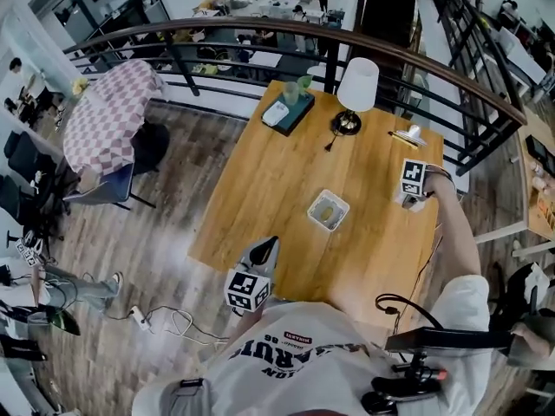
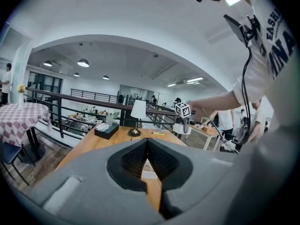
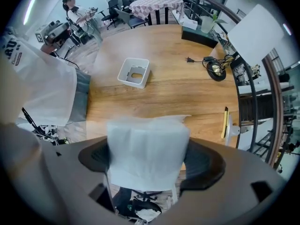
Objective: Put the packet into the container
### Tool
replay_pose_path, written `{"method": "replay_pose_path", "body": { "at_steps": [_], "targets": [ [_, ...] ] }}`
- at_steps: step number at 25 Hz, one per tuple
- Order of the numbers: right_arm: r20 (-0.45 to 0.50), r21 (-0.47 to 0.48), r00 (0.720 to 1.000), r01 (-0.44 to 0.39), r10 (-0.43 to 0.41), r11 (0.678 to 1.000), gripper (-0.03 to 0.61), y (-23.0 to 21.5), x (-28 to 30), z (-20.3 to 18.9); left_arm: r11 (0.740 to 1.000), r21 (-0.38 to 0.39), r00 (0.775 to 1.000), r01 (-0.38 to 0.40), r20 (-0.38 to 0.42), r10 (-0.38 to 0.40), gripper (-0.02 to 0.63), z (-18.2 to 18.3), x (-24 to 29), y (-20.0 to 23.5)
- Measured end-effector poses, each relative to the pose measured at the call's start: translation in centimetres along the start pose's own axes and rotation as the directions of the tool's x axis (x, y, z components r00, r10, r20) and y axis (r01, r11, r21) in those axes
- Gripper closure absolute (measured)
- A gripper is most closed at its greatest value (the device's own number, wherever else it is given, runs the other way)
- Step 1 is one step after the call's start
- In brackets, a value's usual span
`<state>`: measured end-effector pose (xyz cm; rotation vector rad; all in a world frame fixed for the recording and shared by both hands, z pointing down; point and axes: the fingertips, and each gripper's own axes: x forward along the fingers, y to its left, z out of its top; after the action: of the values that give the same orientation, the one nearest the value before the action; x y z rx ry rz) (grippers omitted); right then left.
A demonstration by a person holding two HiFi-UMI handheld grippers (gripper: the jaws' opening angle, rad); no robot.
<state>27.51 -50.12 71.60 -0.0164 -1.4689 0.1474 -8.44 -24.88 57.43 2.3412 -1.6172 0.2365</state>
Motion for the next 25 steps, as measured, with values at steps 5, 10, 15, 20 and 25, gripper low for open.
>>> {"method": "replay_pose_path", "body": {
  "at_steps": [5,10,15,20,25],
  "targets": [
    [0.007,0.013,1.000,0.022,-0.022,1.000,0.140,1.2,-4.2,-0.6,0.999,0.017,0.999,0.039,-0.005,-0.039,0.615,-0.3,-0.1,-1.0],
    [0.013,0.005,0.999,0.036,-0.036,0.999,0.140,2.8,-7.8,-0.7,0.997,0.026,0.997,0.077,-0.009,-0.077,0.614,-0.9,-0.2,-1.8],
    [0.001,-0.056,1.000,0.027,-0.027,0.998,0.140,5.2,-10.7,-0.9,0.994,0.034,0.995,0.099,-0.015,-0.099,0.615,-1.2,-0.6,-2.5],
    [-0.001,-0.192,0.997,0.080,-0.081,0.978,0.140,6.7,-13.2,-0.4,0.994,0.038,0.995,0.102,-0.023,-0.101,0.614,-1.6,-1.2,-2.6],
    [-0.007,-0.311,0.985,0.163,-0.174,0.936,0.140,7.7,-15.0,0.3,0.995,0.040,0.996,0.090,-0.018,-0.090,0.614,-1.9,-1.8,-2.1]
  ]
}}
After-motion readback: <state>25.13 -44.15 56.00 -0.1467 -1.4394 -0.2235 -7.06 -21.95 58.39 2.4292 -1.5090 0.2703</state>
